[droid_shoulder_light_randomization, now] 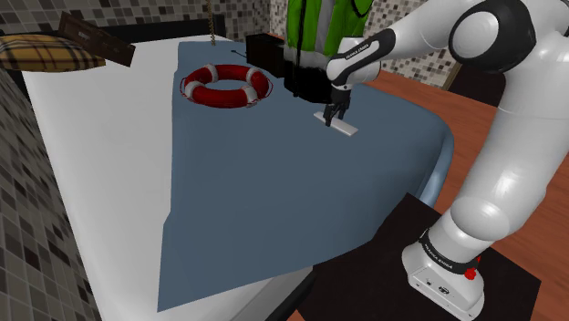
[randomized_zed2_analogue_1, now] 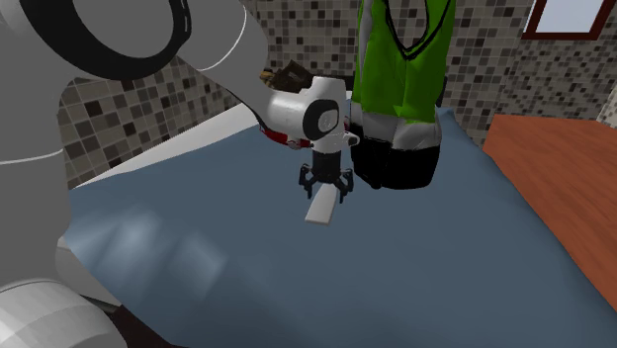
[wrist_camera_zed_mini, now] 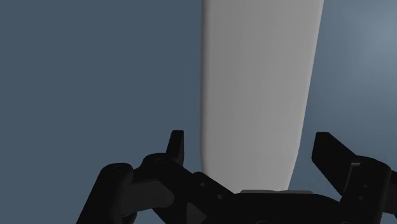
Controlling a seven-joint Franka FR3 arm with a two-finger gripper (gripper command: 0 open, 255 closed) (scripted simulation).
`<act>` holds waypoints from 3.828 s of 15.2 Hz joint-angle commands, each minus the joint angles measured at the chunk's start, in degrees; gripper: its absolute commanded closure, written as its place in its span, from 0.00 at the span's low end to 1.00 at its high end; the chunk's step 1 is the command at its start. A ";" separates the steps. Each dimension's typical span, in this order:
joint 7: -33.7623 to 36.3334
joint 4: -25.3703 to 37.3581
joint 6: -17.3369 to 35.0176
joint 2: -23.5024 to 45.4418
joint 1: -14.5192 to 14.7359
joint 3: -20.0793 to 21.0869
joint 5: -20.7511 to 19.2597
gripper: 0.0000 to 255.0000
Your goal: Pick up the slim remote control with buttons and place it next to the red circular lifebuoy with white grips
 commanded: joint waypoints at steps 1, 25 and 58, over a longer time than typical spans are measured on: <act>0.00 -0.01 0.12 0.09 0.00 0.01 0.03 0.00; 0.56 2.66 -5.98 -3.41 0.23 -0.26 -0.88 1.00; 12.70 25.14 -25.41 -0.37 6.94 4.38 -1.73 1.00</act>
